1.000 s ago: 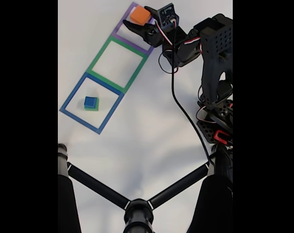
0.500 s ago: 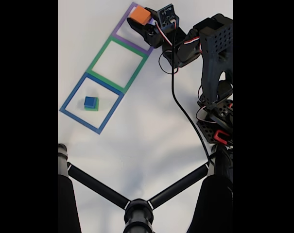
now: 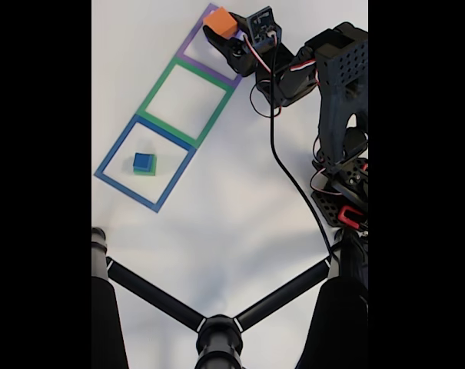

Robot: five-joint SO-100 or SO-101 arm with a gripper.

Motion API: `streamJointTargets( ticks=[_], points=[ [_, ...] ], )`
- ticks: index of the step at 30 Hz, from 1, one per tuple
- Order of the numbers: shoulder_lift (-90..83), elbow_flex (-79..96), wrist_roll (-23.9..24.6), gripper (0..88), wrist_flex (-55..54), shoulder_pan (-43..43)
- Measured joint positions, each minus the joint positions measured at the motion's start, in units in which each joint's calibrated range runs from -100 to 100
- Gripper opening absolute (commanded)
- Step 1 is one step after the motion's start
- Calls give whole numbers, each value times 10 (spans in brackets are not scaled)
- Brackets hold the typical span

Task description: Tower of hanoi

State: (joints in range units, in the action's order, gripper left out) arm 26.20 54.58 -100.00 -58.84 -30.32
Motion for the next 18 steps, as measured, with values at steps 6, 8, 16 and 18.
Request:
streamJointTargets(
  ticks=[6,8,16,18],
  points=[
    [-88,45,0,133,78,17],
    [-138,61,0,135,124,24],
    [-373,34,0,132,423,41],
    [-422,-4,0,133,522,47]
  ],
)
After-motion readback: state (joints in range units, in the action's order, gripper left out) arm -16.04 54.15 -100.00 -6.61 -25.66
